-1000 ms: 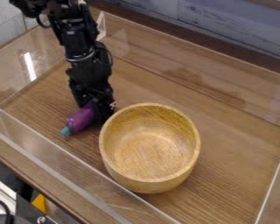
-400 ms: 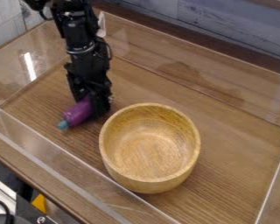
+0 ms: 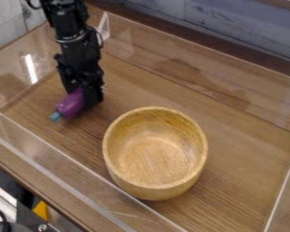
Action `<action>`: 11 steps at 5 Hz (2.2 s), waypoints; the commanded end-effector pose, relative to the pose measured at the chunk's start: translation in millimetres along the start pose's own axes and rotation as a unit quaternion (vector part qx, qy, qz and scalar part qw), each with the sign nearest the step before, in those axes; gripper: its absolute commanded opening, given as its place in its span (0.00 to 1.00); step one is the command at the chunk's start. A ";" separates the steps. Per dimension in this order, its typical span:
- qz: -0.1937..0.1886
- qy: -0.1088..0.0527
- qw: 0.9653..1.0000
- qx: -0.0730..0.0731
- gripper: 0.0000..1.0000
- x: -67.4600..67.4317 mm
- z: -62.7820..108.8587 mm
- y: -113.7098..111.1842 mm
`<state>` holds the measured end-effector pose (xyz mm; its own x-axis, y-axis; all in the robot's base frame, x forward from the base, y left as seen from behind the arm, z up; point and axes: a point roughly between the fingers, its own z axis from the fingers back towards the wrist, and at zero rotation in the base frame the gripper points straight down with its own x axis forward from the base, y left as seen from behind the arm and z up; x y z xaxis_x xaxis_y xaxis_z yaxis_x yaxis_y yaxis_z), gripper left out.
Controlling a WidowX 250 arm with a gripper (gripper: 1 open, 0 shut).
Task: Put the purple eggplant in the brown bowl
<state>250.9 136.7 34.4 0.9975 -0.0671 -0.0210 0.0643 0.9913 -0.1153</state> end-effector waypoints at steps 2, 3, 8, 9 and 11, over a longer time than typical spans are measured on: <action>0.051 -0.023 0.998 0.010 0.00 4.8 19.5 10.9; 0.092 -0.025 0.995 0.009 0.00 2.2 17.7 11.8; 0.151 -0.023 0.988 0.012 0.00 16.5 37.8 -30.4; 0.150 -0.022 0.988 0.016 0.00 19.5 41.7 -40.8; 0.088 -0.017 0.996 0.020 0.00 16.3 41.0 -77.1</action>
<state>259.2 62.4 67.3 0.9902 0.1225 -0.0670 -0.1280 0.9880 -0.0863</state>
